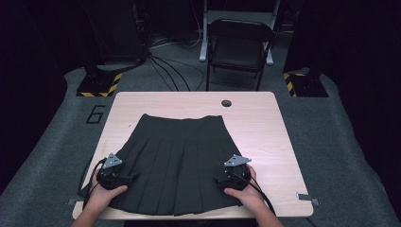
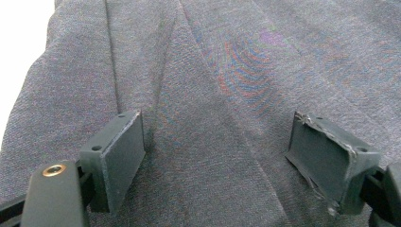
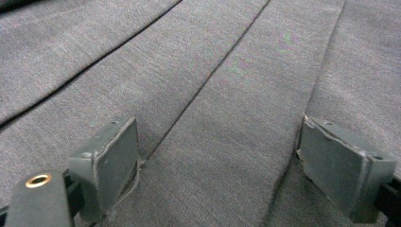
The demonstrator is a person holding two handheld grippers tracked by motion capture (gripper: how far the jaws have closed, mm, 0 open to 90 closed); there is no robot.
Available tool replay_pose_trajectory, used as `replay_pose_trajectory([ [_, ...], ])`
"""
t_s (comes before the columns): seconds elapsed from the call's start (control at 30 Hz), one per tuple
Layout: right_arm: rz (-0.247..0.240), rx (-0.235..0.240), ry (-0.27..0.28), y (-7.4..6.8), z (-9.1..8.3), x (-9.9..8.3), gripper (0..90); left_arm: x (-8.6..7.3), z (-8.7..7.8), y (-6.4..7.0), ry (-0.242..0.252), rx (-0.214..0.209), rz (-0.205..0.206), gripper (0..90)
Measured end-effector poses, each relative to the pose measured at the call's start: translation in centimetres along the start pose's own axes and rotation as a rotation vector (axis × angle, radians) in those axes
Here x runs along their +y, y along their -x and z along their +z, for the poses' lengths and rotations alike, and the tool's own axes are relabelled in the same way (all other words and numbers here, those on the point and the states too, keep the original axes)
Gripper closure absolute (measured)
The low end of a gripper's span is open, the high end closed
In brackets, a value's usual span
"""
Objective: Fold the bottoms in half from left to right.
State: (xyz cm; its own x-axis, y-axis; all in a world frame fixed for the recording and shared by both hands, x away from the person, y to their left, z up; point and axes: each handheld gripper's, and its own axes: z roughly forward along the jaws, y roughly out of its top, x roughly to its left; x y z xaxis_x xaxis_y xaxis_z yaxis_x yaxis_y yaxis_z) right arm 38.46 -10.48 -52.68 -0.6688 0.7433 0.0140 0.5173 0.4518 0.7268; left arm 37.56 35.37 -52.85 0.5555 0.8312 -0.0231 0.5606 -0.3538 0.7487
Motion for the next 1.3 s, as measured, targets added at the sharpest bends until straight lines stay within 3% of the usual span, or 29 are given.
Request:
replay_pose_trajectory([
  [0.4, 0.001, 0.001, -0.007, 0.0, 0.0, 0.1, 13.9, 0.0, -0.1, 0.0, 0.001, 0.005, -0.006, 22.0],
  [0.73, -0.003, 0.005, 0.002, 0.0, 0.0, 0.1, 17.1, 0.1, -0.7, -0.4, 0.000, 0.008, -0.082, 31.2],
  [0.83, -0.003, 0.003, 0.001, 0.0, -0.1, 0.1, 18.0, 0.3, -1.0, -0.4, -0.007, 0.029, -0.089, 35.8],
  [1.03, 0.003, 0.001, -0.009, -0.1, -0.3, 0.2, 25.2, 0.7, -1.6, -0.5, 0.006, 0.027, -0.110, 38.4],
  [1.1, 0.004, -0.006, -0.014, -0.2, -0.5, 0.4, 35.8, 0.6, -2.0, -0.5, 0.020, 0.040, -0.124, 39.0],
  [1.17, -0.004, -0.032, -0.026, -0.3, -0.7, 0.6, 37.0, 0.6, -2.7, -0.7, 0.041, 0.038, -0.170, 41.3],
  [1.23, 0.023, -0.048, -0.024, -0.7, -0.8, 0.7, 39.4, 0.9, -3.4, -1.0, 0.080, 0.037, -0.221, 41.4],
  [1.3, 0.001, -0.060, -0.027, -0.9, -1.0, 0.7, 41.5, 1.2, -4.1, -1.3, 0.091, 0.038, -0.244, 41.6],
])
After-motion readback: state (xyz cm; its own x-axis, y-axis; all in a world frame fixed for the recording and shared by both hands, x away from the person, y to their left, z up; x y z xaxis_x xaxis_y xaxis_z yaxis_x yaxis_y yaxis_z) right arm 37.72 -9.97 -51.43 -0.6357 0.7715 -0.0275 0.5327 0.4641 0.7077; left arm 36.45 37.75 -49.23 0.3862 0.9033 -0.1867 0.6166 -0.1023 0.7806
